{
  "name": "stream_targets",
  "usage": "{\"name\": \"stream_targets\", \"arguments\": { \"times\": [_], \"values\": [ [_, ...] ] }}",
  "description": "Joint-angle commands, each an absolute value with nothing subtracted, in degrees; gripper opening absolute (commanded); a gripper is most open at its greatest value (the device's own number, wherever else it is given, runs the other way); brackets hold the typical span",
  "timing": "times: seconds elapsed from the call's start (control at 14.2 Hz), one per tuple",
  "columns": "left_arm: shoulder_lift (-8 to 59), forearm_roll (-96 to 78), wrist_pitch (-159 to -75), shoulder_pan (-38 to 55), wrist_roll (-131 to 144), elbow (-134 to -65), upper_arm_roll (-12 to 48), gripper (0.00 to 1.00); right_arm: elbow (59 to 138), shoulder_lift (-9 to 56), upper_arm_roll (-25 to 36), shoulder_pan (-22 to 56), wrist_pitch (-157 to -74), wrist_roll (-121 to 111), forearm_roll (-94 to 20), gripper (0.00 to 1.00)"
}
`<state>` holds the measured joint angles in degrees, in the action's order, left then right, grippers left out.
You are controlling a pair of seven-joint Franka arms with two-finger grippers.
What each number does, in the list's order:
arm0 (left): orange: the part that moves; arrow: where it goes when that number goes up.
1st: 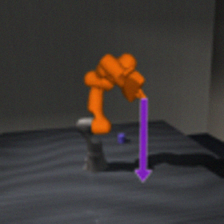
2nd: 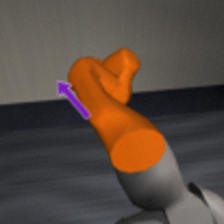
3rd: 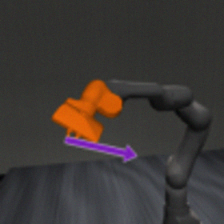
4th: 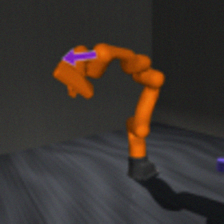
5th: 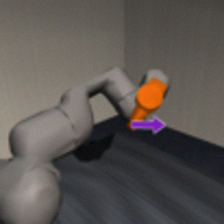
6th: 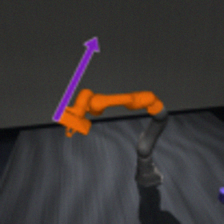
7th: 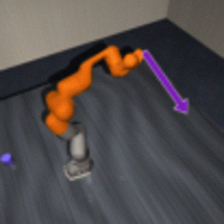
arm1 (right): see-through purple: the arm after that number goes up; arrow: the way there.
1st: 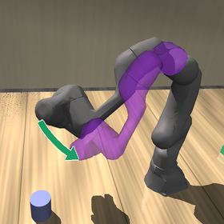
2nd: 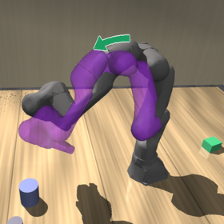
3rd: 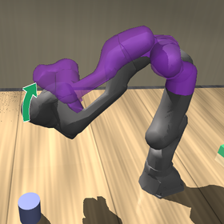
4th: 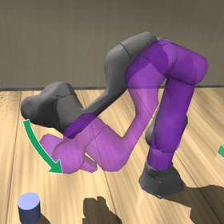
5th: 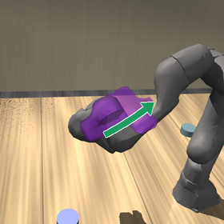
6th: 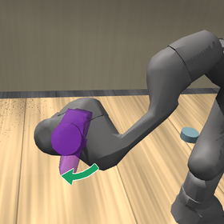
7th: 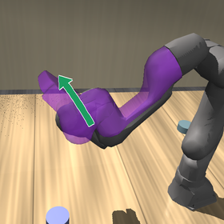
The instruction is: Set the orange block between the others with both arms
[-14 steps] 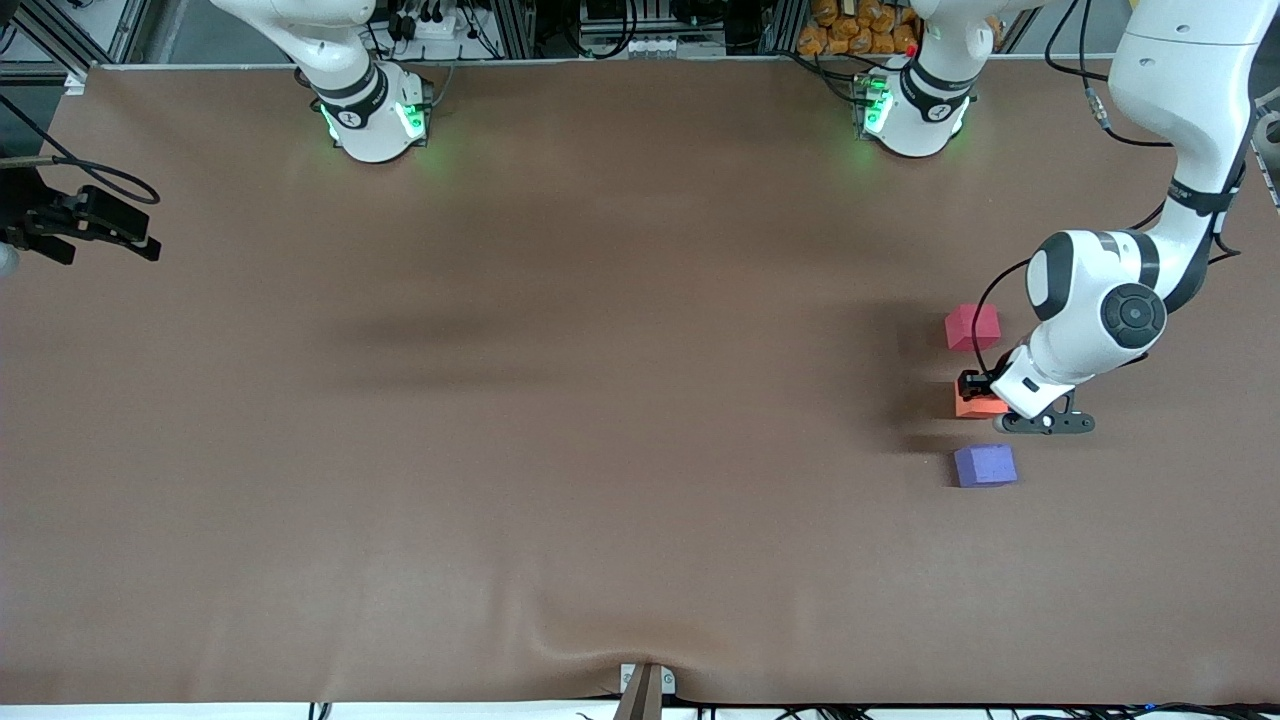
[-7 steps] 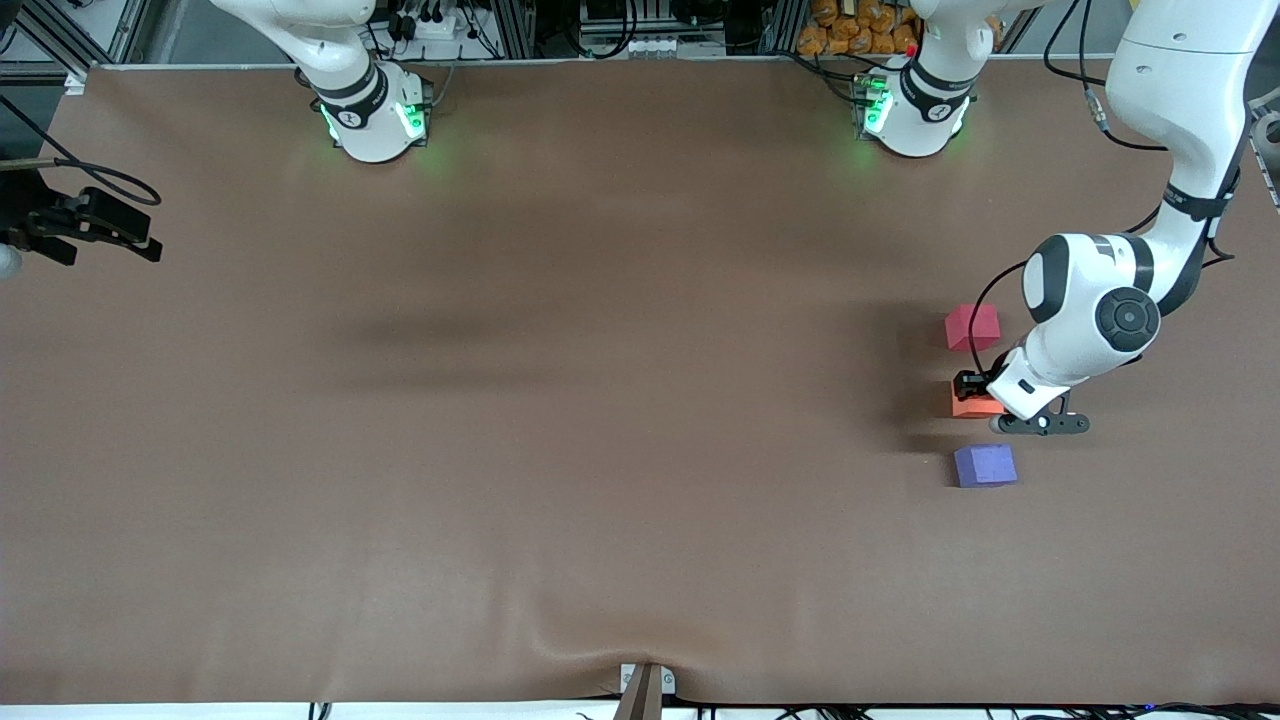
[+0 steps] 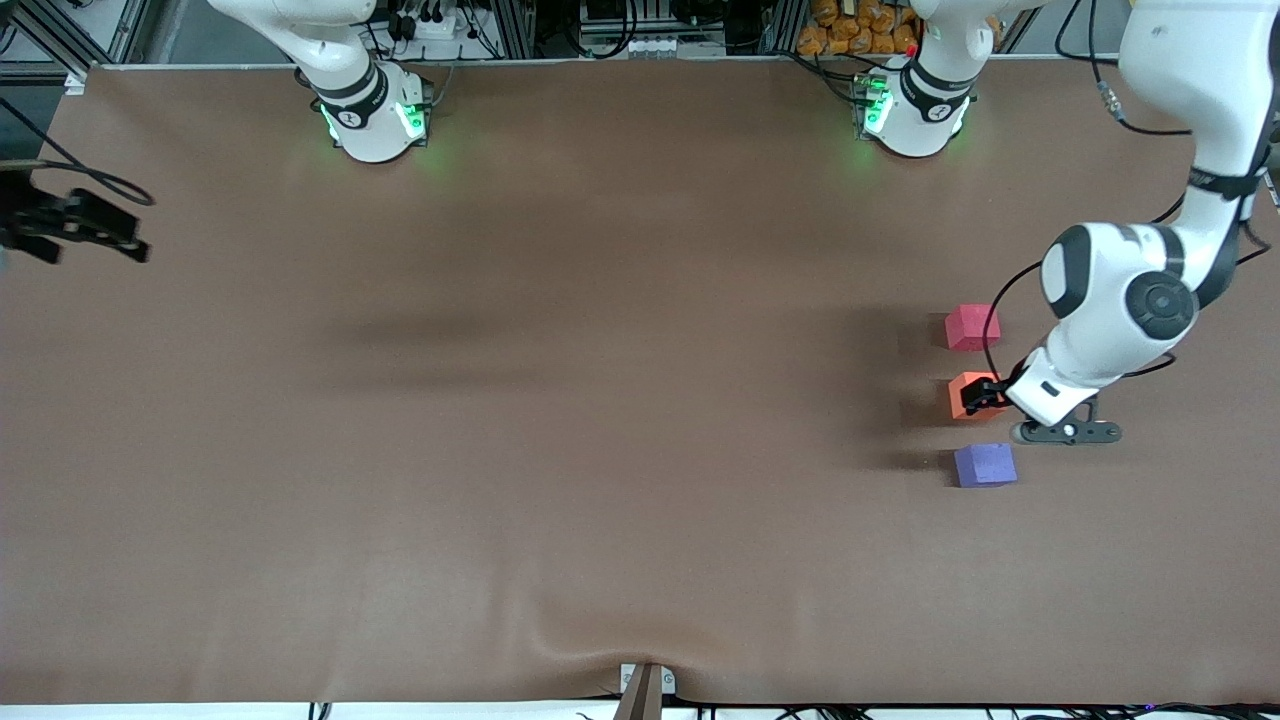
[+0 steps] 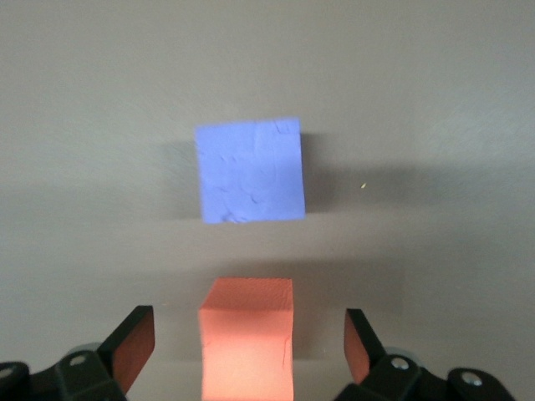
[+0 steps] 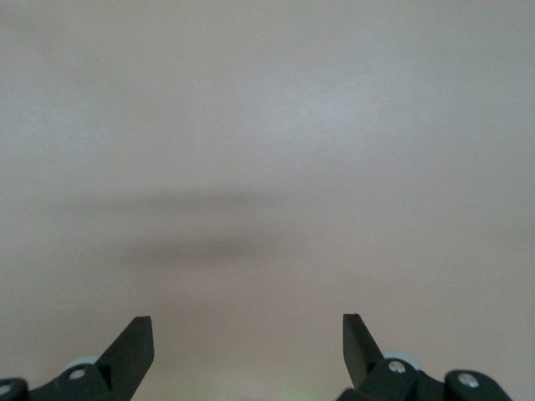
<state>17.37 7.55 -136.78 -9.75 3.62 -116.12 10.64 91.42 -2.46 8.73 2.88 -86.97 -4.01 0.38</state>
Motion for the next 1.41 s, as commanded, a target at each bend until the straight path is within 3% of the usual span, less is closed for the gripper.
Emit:
{"name": "stream_targets", "arguments": {
  "times": [0.0,0.21,0.49,0.78,0.99,1.13,1.34],
  "values": [
    [11.7,7.21,-123.71,-10.02,3.43,-109.19,11.16,1.0,89.65,-2.2,14.77,9.05,-85.61,-4.13,1.41,1.0],
    [7.39,7.12,-111.66,-10.11,3.25,-101.02,12.74,1.0,89.74,-2.2,14.77,9.4,-85.25,-4.13,1.41,1.0],
    [6.42,5.19,-97.68,-10.28,4.04,-90.28,15.29,1.0,89.65,-2.11,14.77,10.19,-85.96,-4.13,1.32,1.0],
    [3.79,4.48,-95.63,-10.2,4.13,-89.03,15.47,1.0,89.65,-2.11,14.77,11.24,-85.87,-4.04,1.32,1.0],
    [1.15,2.99,-94.84,-7.22,4.04,-89.38,12.59,1.0,89.65,-2.2,14.77,11.43,-85.61,-4.04,1.32,1.0],
    [-0.52,1.94,-91.5,-1.18,3.34,-89.3,5.32,1.0,89.65,-2.28,13.72,10.47,-85.52,-4.04,1.32,1.0],
    [-2.98,0.71,-87.82,2.98,3.25,-90.26,0.44,1.0,89.74,-2.29,1.87,-0.32,-85.52,-4.04,1.41,1.0]
  ]
}}
